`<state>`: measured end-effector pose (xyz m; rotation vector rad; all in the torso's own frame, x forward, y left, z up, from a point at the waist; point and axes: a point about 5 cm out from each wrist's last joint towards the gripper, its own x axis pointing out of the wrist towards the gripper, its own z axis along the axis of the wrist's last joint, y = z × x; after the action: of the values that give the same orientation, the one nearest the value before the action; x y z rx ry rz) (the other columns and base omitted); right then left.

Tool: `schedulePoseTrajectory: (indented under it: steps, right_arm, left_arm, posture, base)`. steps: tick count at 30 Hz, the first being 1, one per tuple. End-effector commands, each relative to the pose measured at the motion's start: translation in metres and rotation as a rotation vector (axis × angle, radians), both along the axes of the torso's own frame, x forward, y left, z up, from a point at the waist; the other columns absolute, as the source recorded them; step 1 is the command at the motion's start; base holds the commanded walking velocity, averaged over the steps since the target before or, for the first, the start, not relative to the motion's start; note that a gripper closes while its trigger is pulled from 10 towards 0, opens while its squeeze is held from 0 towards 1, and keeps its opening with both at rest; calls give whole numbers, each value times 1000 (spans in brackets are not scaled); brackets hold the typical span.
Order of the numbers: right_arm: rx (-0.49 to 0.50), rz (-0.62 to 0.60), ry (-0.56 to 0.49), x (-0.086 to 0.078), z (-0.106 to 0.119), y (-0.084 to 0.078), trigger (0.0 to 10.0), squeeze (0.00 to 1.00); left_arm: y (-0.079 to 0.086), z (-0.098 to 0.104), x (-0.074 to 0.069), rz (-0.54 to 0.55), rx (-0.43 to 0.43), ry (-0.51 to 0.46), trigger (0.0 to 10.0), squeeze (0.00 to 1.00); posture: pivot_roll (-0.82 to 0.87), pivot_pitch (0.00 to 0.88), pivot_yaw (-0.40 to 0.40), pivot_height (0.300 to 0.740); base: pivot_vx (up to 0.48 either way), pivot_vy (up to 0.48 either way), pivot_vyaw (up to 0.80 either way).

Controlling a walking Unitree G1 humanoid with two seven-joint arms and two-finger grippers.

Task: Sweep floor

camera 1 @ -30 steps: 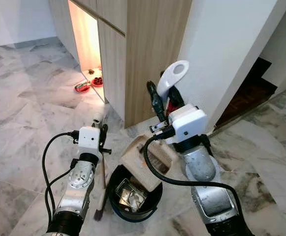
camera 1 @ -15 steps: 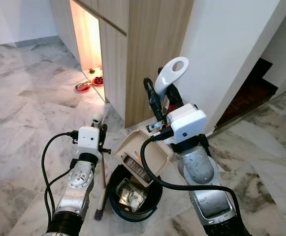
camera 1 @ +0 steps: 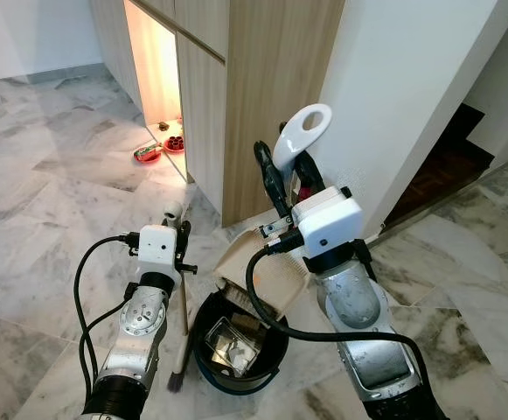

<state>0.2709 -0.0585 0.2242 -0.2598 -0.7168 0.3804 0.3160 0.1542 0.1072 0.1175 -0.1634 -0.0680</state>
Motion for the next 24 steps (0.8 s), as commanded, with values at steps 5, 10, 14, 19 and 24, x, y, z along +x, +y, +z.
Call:
schedulePoseTrajectory:
  steps: [5, 10, 14, 19, 24]
  right_arm:
    - [21, -9, -108, -7, 18, -4, 10000, 0]
    - [16, -58, -101, -3, 16, -12, 10000, 0]
    - [96, -186, -40, 11, 10, -38, 10000, 0]
    - [114, -333, -42, 19, 10, -70, 10000, 0]
    - [204, -509, -26, 26, 10, -109, 10000, 0]
  left_arm:
    - [-4, 12, 3, -17, -5, -63, 10000, 0]
    - [-5, 12, 2, -17, -5, -63, 10000, 0]
    - [-5, 11, 2, -20, -2, -57, 10000, 0]
    - [-4, 10, 0, -19, -2, -56, 10000, 0]
    - [-1, 8, -1, -11, 1, -52, 10000, 0]
  posture:
    - [223, 16, -100, 740]
    - [225, 15, -100, 740]
    - [220, 11, -98, 740]
    - [222, 9, -103, 740]
    - [221, 11, -106, 740]
  base:
    - [0, 0, 0]
    - [0, 0, 0]
    - [0, 0, 0]
    - [0, 0, 0]
    - [0, 0, 0]
